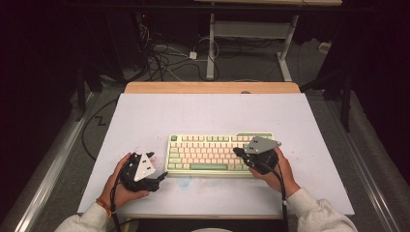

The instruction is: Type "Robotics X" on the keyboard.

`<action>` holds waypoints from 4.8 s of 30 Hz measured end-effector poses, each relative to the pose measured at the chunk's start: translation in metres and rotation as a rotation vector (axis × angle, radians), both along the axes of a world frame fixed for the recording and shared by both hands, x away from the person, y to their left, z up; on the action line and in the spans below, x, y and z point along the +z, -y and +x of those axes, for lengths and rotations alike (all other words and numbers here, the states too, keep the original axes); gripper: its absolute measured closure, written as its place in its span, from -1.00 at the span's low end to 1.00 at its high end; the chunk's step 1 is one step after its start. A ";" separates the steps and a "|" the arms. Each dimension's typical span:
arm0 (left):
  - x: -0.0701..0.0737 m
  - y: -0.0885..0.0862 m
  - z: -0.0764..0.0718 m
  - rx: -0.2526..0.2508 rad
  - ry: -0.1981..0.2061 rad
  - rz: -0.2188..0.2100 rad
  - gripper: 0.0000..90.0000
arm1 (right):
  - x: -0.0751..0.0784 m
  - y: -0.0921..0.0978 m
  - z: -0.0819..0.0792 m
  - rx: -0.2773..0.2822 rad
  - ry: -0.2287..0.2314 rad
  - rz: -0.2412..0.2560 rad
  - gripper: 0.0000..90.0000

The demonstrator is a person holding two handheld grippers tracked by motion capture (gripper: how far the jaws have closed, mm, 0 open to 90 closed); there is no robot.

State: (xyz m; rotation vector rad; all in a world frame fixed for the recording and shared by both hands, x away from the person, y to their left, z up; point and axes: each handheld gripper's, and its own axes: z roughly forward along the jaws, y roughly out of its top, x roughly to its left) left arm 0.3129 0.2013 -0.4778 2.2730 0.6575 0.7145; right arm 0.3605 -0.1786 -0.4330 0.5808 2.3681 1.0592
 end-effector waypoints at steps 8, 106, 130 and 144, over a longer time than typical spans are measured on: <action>0.000 0.001 0.000 0.002 0.000 0.006 -0.57 | -0.006 0.007 0.001 -0.013 -0.021 -0.017 1.00; 0.031 0.075 0.052 -0.140 -0.225 0.014 0.94 | -0.030 0.024 -0.005 -0.053 -0.065 -0.087 1.00; 0.025 0.090 0.061 -0.161 -0.245 0.045 0.93 | -0.030 0.025 -0.005 -0.053 -0.066 -0.084 1.00; 0.025 0.091 0.060 -0.158 -0.239 0.053 0.93 | -0.030 0.024 -0.005 -0.053 -0.064 -0.084 1.00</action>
